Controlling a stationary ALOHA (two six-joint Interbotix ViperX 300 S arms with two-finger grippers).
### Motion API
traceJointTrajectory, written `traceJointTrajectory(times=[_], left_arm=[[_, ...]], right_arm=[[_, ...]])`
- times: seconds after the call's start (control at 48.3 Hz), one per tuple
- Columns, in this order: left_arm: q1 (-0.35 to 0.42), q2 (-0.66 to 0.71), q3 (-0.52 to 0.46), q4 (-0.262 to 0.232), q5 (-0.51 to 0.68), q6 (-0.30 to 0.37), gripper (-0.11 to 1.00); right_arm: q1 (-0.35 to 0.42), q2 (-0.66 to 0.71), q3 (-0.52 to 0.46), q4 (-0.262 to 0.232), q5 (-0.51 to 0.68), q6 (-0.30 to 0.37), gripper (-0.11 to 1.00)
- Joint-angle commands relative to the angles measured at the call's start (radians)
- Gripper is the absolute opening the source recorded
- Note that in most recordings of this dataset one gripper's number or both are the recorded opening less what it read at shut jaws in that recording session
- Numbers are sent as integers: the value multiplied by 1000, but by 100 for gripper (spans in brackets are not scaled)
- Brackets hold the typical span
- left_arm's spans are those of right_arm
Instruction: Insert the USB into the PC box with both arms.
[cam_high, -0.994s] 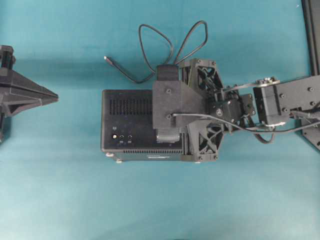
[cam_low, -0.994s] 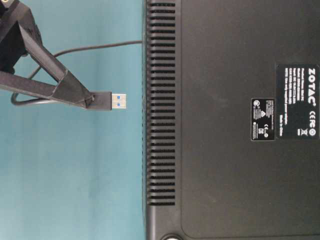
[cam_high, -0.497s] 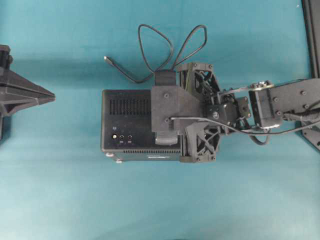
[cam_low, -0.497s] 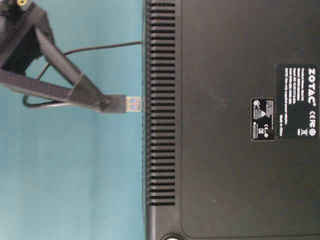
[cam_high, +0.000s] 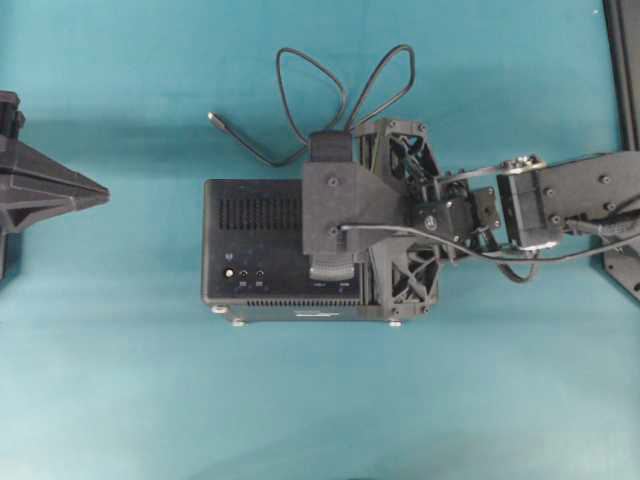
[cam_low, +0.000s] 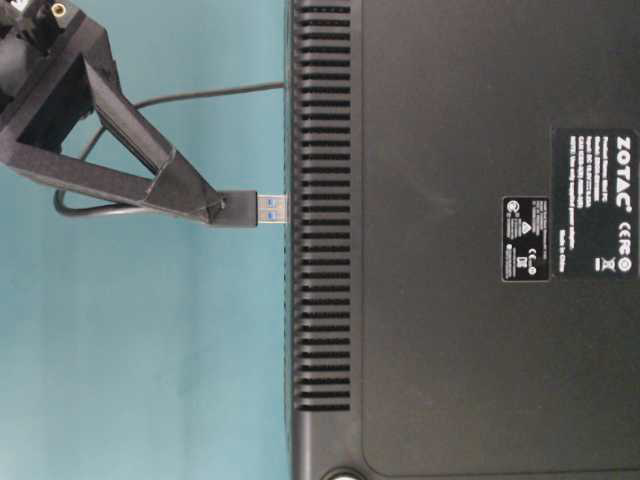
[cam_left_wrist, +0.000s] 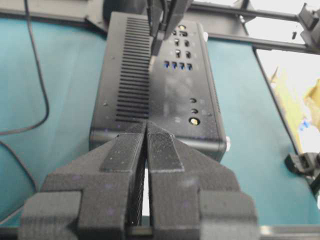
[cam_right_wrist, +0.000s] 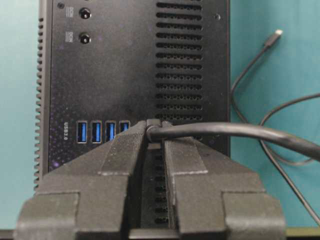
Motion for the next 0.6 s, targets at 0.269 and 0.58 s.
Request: traceJointTrajectory(times=[0.269,0.58], left_arm=[[-3,3,-9,2,-11,-5,0],[-3,3,-9,2,-8,-5,0]], right_arm=[[6,0,-3,3,-5,14,11],[12,0,-5,11,0,15,11]])
